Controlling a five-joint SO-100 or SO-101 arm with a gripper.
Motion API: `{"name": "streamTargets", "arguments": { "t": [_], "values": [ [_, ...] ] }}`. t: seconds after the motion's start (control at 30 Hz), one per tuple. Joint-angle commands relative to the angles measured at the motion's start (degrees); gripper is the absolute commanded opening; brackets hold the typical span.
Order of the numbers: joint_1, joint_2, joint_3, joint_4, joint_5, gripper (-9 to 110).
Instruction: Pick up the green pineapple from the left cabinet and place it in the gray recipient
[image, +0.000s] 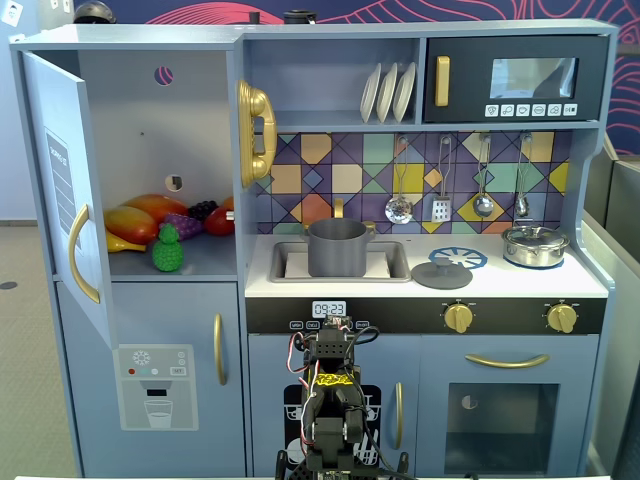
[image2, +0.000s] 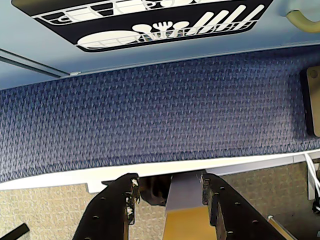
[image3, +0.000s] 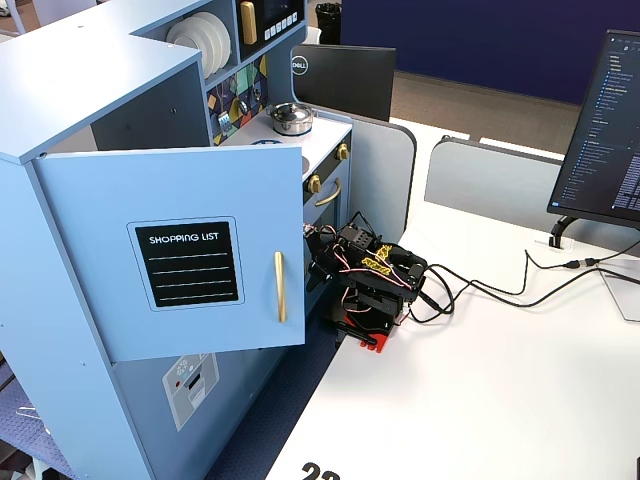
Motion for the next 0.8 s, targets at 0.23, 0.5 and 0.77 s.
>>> {"name": "streamTargets", "arguments": {
  "t": [0.23,0.5,0.77],
  "values": [
    [2.9,-0.4,-0.2,10.0,1.1,0],
    [-10.5,-0.6,-0.2,-6.7,1.2,0],
    [-47.1,-11.1,-11.2,-65.6,-2.6,0]
  ]
}}
